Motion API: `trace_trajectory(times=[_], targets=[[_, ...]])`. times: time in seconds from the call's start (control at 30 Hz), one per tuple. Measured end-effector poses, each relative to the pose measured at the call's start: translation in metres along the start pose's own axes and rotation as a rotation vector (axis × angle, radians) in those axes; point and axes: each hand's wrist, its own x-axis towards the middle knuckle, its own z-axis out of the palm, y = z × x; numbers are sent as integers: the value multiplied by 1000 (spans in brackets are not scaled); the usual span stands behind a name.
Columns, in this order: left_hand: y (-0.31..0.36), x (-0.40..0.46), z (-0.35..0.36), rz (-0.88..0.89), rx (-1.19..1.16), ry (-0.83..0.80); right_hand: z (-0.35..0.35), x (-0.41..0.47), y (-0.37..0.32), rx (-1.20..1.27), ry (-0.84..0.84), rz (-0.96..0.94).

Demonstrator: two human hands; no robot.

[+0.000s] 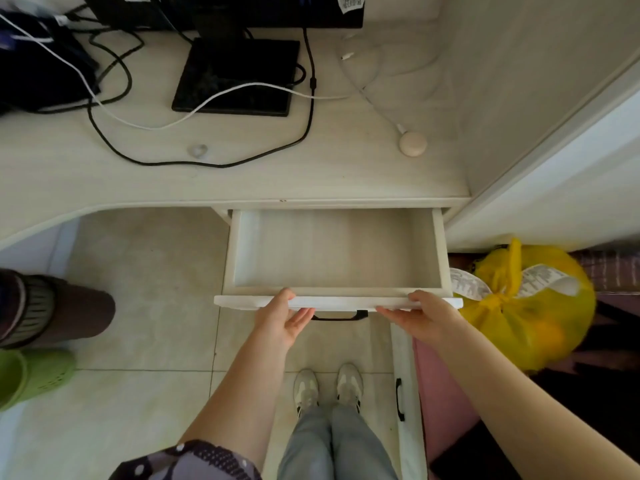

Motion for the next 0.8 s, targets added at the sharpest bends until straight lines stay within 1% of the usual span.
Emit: trace_trajectory(times=[0.23, 0.37, 0.5, 0.67, 0.8], targets=[[-27, -11, -35, -37, 14, 45, -31, -13, 25, -74, 78, 56], [-37, -20, -45, -39, 47, 58, -43, -22, 37, -161, 122, 39], [-46, -26, -51, -5, 86, 91, -49, -29, 43, -185, 126, 35], [-51, -32, -55, 37, 96, 137, -53, -40, 49, -208, 135, -14], [-53, -37, -58, 81, 132, 168, -56, -46, 58, -276, 145, -32]])
